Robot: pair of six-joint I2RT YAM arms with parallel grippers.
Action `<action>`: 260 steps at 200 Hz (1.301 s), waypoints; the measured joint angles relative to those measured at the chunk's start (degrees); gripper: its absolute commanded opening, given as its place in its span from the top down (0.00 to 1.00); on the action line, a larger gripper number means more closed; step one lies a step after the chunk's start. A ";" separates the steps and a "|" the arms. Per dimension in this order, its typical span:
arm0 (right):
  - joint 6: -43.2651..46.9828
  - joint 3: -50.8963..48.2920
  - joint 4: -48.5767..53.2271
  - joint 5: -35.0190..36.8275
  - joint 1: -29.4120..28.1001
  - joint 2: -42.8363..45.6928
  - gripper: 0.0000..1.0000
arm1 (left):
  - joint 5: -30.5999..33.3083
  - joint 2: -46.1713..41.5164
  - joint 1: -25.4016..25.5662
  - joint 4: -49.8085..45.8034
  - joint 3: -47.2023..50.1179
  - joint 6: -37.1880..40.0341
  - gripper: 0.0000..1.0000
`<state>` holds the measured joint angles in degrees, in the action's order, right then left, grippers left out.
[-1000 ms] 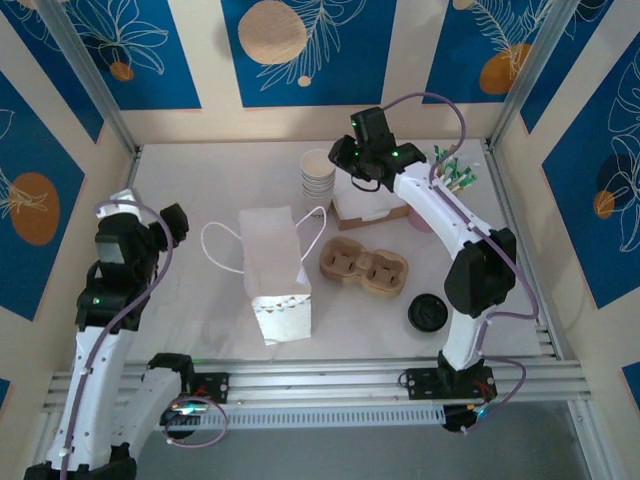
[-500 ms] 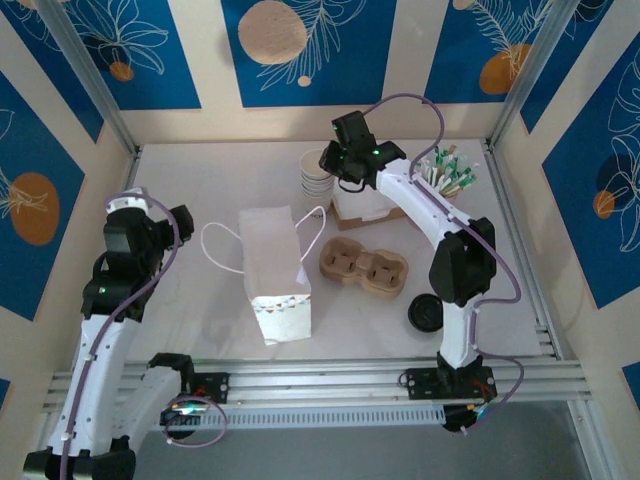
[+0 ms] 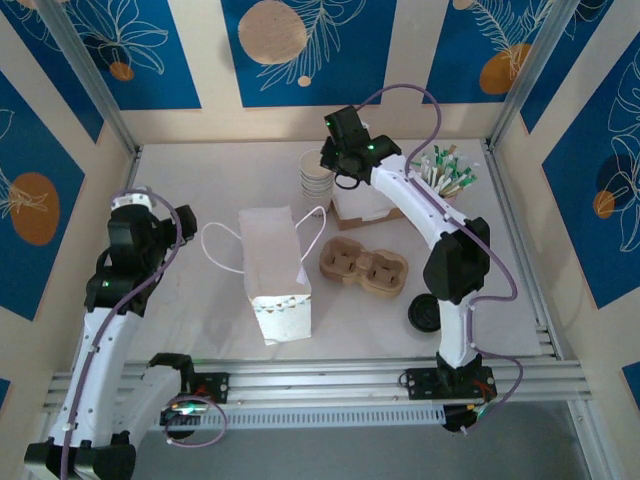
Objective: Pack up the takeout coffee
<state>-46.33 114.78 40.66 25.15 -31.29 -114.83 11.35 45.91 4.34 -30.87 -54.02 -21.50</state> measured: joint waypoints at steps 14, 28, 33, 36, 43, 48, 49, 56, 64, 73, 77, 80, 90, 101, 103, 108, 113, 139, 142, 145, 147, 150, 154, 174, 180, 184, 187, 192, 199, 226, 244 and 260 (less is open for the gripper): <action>0.44 0.68 1.11 1.31 -0.13 -0.61 0.72 | 0.02 -0.22 0.00 0.02 0.11 -0.24 0.15; 1.27 1.09 2.16 3.23 -0.50 -0.68 0.71 | 0.11 -0.37 0.00 0.00 0.17 -0.44 0.15; 1.70 1.22 2.43 3.82 -0.70 -0.68 0.71 | 0.17 -0.44 0.00 0.00 0.20 -0.46 0.15; 2.01 1.31 2.56 4.22 -0.81 -0.68 0.70 | 0.26 -0.44 0.00 0.00 0.20 -0.46 0.15; 2.73 1.51 2.80 5.29 -1.18 -0.68 0.70 | 0.26 -0.46 -0.07 0.02 0.20 -0.46 0.16; 3.21 1.68 2.99 6.08 -1.46 -0.68 0.70 | 0.26 -0.46 -0.11 0.02 0.22 -0.46 0.16; 3.39 1.79 3.10 6.32 -1.53 -0.68 0.70 | 0.26 -0.46 -0.11 0.02 0.22 -0.46 0.16; 4.15 2.16 3.61 7.34 -1.97 -0.70 0.70 | 0.24 -0.46 -0.13 0.07 0.26 -0.48 0.17; 5.07 2.64 3.98 8.70 -2.51 -0.70 0.70 | 0.20 -0.42 -0.15 0.02 0.33 -0.48 0.17; 5.86 3.32 4.35 9.92 -3.06 -0.70 0.69 | 0.02 -0.28 -0.17 0.07 0.35 -0.55 0.17; 6.03 3.50 4.39 10.25 -3.19 -0.70 0.69 | -0.02 -0.15 -0.17 0.07 0.35 -0.63 0.17; 6.32 3.69 4.46 10.58 -3.28 -0.70 0.69 | -0.11 -0.07 -0.17 0.09 0.35 -0.63 0.17; 6.71 4.04 4.59 10.99 -3.58 -0.70 0.69 | -0.42 0.31 -0.22 0.17 0.35 -0.66 0.17; 6.95 4.04 4.72 11.08 -3.74 -0.70 0.69 | -0.68 0.79 -0.22 0.31 0.35 -0.90 0.17; 6.97 4.04 4.81 11.08 -3.74 -0.70 0.69 | -0.74 0.83 -0.24 0.35 0.35 -0.92 0.18; 6.97 4.04 4.94 11.06 -3.72 -0.83 0.69 | -0.92 1.09 -0.28 0.39 0.35 -1.03 0.18; 6.95 4.07 5.03 11.02 -3.63 -0.92 0.68 | -1.20 1.25 -0.33 0.46 0.35 -1.09 0.18; 6.93 5.07 5.75 10.93 -3.28 -2.71 0.66 | -2.16 1.57 -0.81 0.44 0.35 -1.73 0.18; 6.93 5.11 5.77 10.93 -3.21 -2.95 0.66 | -2.16 1.55 -0.85 0.46 0.35 -1.79 0.18; 6.93 5.14 5.77 10.93 -3.19 -3.19 0.66 | -2.16 1.55 -0.85 0.46 0.35 -1.88 0.18; 6.93 5.14 5.84 10.95 -3.19 -3.30 0.66 | -2.16 1.55 -0.87 0.48 0.35 -1.99 0.18; 6.93 5.14 5.97 10.95 -3.17 -3.50 0.66 | -2.21 1.57 -0.92 0.48 0.35 -1.95 0.18; 6.93 5.11 6.19 11.02 -3.13 -3.65 0.66 | -2.29 1.57 -0.98 0.48 0.35 -2.08 0.18; 7.10 5.14 6.84 11.15 -2.82 -4.35 0.68 | -2.58 1.57 -1.77 0.48 0.35 -2.25 0.18; 7.17 5.11 6.95 11.13 -2.75 -4.35 0.69 | -2.73 1.57 -2.21 0.48 0.35 -2.40 0.18; 7.17 5.11 6.99 11.13 -2.69 -4.35 0.70 | -2.80 1.57 -2.47 0.48 0.35 -2.49 0.18; 7.26 5.14 6.99 11.10 -2.64 -4.35 0.71 | -2.80 1.57 -2.67 0.48 0.35 -2.56 0.19; 7.32 5.11 6.93 11.10 -2.58 -4.35 0.73 | -2.82 1.57 -2.99 0.48 0.35 -2.60 0.19; 7.39 5.14 6.84 11.08 -2.47 -4.35 0.74 | -2.84 1.57 -3.37 0.48 0.35 -2.64 0.19; 7.61 5.11 6.62 10.91 -2.34 -4.35 0.85 | -3.45 1.57 -4.04 0.83 0.35 -3.54 0.20; 7.76 5.11 6.49 10.88 -2.34 -4.35 0.84 | -3.67 1.57 -4.24 1.25 0.35 -3.65 0.20; 7.76 5.14 6.49 10.88 -2.34 -4.35 0.85 | -3.69 1.57 -4.24 1.33 0.35 -3.65 0.20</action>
<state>-38.57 119.92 47.16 36.03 -33.63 -119.17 7.66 47.48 0.10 -29.54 -53.67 -25.15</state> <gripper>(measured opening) 0.155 0.803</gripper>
